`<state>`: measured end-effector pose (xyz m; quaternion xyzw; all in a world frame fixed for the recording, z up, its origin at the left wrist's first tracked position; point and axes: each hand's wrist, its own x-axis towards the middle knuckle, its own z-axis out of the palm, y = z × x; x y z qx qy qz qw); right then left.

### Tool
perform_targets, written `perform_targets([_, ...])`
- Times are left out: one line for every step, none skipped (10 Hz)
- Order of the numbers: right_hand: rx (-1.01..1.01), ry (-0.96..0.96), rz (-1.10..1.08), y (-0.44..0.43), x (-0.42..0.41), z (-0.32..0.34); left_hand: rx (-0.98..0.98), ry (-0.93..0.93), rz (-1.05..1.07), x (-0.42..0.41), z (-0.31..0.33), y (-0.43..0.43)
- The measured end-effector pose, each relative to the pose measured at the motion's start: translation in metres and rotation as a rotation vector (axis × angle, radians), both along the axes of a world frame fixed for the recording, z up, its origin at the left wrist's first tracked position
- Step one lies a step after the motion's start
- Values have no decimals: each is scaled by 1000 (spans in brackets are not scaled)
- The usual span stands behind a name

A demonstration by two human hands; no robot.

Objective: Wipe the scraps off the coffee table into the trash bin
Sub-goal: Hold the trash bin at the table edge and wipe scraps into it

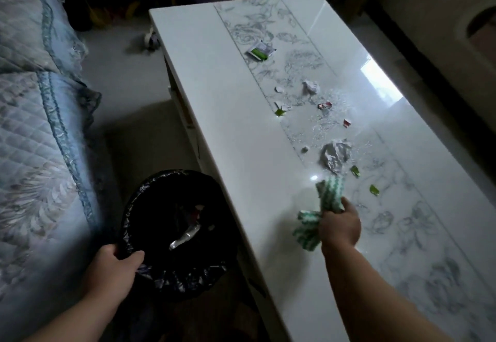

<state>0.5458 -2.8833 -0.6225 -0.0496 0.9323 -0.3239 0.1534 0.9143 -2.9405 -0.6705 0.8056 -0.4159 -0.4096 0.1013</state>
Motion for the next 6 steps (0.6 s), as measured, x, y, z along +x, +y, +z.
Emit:
perform_targets([28, 50, -386, 27, -45, 0, 4, -7, 32, -9, -3, -25])
perform_targets([70, -33, -679, 44, -87, -14, -5, -36, 66, -19, -8, -46])
perform_targets([118, -195, -725, 45, -124, -26, 28, -44, 91, -17, -17, -61])
perform_targets([117, -204, -428, 24, -145, -26, 53, -27, 127, -11, -28, -70])
perform_targets([135, -140, -372, -18, -163, -21, 34, -48, 123, -12, -27, -75])
perform_targets([230, -104, -144, -67, -171, -13, 36, -55, 170, -17, -27, -77])
